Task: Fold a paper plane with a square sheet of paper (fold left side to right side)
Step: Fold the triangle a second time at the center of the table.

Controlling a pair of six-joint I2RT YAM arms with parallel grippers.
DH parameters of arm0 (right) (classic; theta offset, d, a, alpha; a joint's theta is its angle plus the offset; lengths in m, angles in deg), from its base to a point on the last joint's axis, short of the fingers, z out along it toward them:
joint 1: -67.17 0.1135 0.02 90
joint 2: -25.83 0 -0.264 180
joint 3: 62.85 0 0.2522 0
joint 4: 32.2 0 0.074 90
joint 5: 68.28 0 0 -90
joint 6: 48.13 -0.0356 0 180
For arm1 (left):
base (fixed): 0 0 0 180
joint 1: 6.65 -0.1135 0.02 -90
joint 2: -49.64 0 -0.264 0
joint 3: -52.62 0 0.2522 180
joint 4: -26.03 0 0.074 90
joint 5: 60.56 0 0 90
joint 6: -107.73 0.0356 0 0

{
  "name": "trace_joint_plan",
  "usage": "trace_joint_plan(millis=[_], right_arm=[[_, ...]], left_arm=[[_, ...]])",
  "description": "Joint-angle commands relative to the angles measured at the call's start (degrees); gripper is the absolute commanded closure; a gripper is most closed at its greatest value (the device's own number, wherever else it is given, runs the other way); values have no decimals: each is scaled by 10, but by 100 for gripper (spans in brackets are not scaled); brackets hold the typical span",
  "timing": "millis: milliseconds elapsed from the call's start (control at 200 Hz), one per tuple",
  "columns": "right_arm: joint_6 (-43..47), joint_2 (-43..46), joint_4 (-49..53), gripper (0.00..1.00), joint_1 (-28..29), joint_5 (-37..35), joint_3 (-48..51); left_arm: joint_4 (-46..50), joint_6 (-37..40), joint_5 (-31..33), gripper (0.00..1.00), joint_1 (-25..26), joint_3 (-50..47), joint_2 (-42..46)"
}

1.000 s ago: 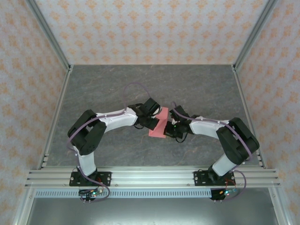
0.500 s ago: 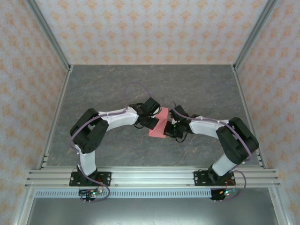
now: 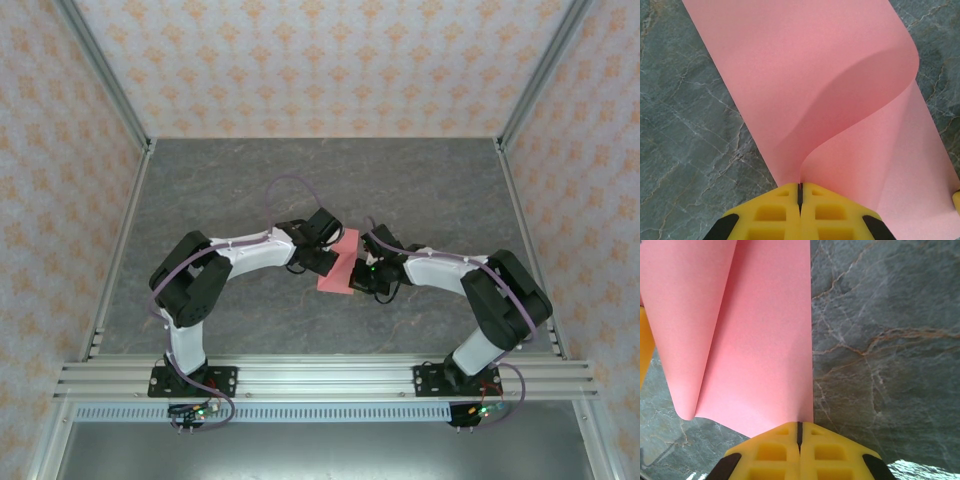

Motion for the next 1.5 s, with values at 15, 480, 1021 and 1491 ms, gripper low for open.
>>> trace_joint_plan(millis=[15, 480, 1021, 1491], right_arm=[[10, -18, 61, 100, 7, -29, 5], [10, -20, 65, 100, 10, -32, 5], [10, -22, 69, 100, 12, -36, 3], [-2, 0, 32, 100, 13, -20, 9]], left_arm=[[6, 12, 13, 98, -3, 16, -12], [4, 11, 7, 97, -3, 18, -16], [7, 13, 7, 97, -3, 25, -36], [7, 13, -4, 96, -3, 12, -42]])
